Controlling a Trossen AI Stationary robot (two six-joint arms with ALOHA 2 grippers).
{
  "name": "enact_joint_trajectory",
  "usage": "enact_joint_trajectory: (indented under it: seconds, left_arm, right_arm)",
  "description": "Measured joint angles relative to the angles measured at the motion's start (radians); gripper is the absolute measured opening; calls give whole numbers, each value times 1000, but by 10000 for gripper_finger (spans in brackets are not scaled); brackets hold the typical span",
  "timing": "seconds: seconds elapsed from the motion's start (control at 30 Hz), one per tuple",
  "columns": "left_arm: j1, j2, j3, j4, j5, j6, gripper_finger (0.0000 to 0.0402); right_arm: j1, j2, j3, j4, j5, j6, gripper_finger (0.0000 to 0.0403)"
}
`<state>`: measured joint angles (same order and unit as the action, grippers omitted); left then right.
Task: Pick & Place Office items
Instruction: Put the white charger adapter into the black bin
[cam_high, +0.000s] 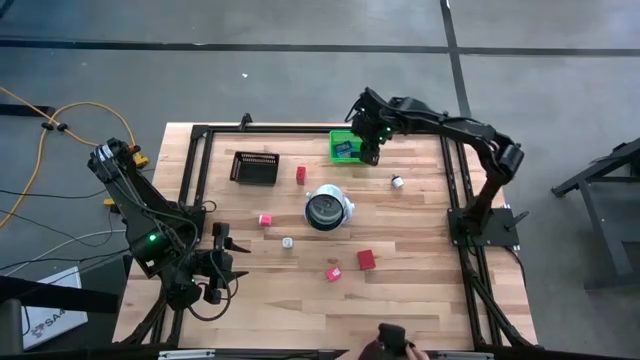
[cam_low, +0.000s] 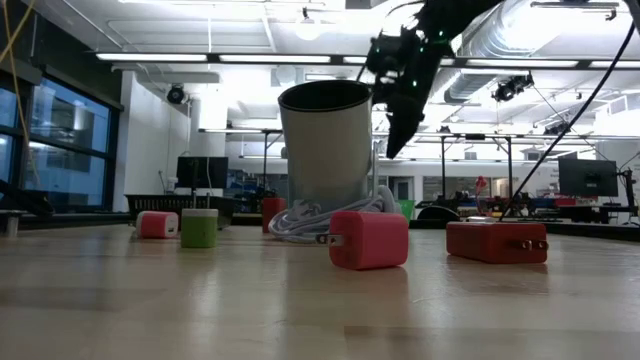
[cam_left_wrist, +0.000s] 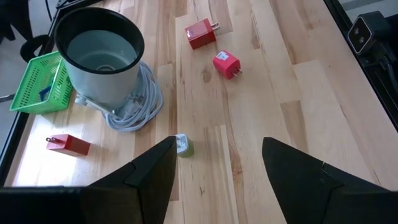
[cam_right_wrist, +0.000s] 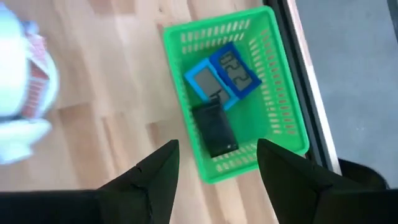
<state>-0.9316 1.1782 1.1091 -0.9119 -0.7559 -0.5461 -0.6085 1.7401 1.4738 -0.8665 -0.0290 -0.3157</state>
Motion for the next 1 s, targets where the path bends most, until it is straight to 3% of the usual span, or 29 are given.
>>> enact_joint_trajectory:
  seconds: [0.57,0.9,1.0]
  left_arm:
    - [0,0,0,0,0,0,227]
    - [0,0,0,0,0,0,227]
    - [0,0,0,0,0,0,227]
  right_arm:
    - [167,-80,0,-318,50,461,203]
    - [259,-91,-5,-387,114,662,203]
    - [294,-126,-69,-364,130,708,203]
